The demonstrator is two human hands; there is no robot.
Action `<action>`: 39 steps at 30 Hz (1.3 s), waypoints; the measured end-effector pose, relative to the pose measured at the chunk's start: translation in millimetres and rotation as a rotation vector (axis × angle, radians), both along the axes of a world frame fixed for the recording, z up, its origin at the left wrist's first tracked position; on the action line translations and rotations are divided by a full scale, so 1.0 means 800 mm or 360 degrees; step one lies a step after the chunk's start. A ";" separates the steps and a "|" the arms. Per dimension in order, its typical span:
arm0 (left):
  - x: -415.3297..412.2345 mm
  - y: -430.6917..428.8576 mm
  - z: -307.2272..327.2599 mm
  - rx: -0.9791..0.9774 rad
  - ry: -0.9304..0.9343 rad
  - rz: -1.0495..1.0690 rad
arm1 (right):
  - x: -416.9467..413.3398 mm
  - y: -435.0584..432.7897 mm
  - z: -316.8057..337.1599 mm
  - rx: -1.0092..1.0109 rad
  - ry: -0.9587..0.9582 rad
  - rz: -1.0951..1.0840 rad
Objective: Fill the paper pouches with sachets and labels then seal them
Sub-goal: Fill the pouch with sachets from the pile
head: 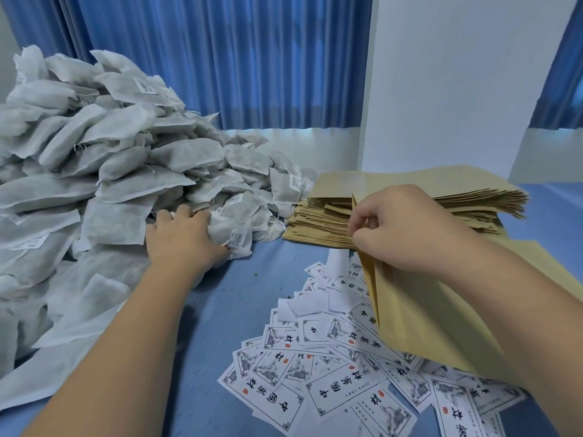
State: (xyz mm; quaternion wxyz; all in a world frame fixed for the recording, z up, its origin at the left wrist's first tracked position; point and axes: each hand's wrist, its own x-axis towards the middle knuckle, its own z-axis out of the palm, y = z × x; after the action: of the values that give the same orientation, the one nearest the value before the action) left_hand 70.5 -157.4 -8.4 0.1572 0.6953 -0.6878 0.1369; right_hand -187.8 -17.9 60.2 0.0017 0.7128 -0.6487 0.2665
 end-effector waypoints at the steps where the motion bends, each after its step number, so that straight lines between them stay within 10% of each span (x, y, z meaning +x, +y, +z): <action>1: -0.003 0.004 0.002 -0.0080 -0.0059 0.0026 | -0.001 0.000 0.000 0.0004 -0.0003 0.0001; 18: -0.025 0.035 0.002 0.0487 -0.0313 0.0041 | -0.009 -0.002 0.002 0.0030 0.0071 0.0067; 26: -0.023 0.033 0.004 0.0290 -0.0165 0.0009 | -0.014 -0.007 -0.002 0.0086 0.0020 0.0069; 32: -0.043 0.080 0.046 -0.0263 0.0840 -0.0881 | -0.020 -0.006 0.001 0.0127 -0.0187 0.0084; 36: -0.078 0.143 0.062 -0.0067 0.1564 -0.1560 | -0.030 -0.004 0.007 0.0189 -0.0393 0.0125; 39: -0.111 0.170 0.054 0.0202 0.1511 -0.1808 | -0.031 -0.001 0.009 0.0243 -0.0610 0.0174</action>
State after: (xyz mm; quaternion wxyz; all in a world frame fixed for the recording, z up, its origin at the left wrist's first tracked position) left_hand -18.2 -21.6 34.5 0.4437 0.2246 -0.8061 -0.3209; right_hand -212.7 -18.5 67.4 -0.1901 0.6813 -0.6160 0.3469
